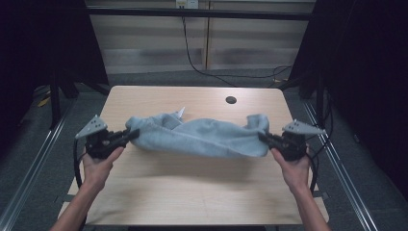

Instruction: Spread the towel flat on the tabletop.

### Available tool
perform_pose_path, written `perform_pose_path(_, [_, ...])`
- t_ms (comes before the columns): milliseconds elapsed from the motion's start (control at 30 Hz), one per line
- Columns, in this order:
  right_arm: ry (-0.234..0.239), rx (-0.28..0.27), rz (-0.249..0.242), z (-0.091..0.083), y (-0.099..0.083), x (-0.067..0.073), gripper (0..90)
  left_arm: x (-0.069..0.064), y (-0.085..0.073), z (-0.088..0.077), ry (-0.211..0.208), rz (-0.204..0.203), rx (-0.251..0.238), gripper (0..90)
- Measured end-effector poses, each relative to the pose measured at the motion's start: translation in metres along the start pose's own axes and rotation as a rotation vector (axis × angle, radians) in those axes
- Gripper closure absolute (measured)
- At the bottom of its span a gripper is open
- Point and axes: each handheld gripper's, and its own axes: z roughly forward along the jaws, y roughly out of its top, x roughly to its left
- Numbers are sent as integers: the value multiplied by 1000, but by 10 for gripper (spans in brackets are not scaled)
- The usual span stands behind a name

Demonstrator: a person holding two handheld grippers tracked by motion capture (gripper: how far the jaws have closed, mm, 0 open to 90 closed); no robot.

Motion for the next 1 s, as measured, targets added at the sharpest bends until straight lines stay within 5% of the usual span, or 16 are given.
perform_pose_path(133, [12, 89, 17, -13, -48, 15, 838, -10, -36, -12, -19, -21, 51, 794])
perform_pose_path(267, [15, 158, 28, -18, -73, 22, 828, -18, -64, -20, -72, -62, 112, 770])
perform_pose_path(367, [57, 190, 45, -25, -89, 24, 783, -20, -67, -27, -133, -34, 101, 719])
perform_pose_path(500, [56, 153, 58, -36, -87, 18, 706, -15, -55, -28, -111, -18, 68, 651])
perform_pose_path(633, [50, 118, 63, -34, -72, 7, 655, -15, -39, -1, -116, 35, 106, 620])
perform_pose_path(767, [50, 79, 59, -26, -55, 5, 597, -14, -36, 49, -132, 59, 193, 612])
perform_pose_path(867, [39, 103, 42, -12, -45, -3, 576, -14, -47, 78, -165, 77, 252, 723])
perform_pose_path(900, [29, 116, 45, -7, -44, -6, 565, -17, -53, 85, -167, 104, 305, 723])
perform_pose_path(1000, [46, 140, 49, 13, -44, -21, 531, -22, -64, 88, -166, 148, 380, 755])
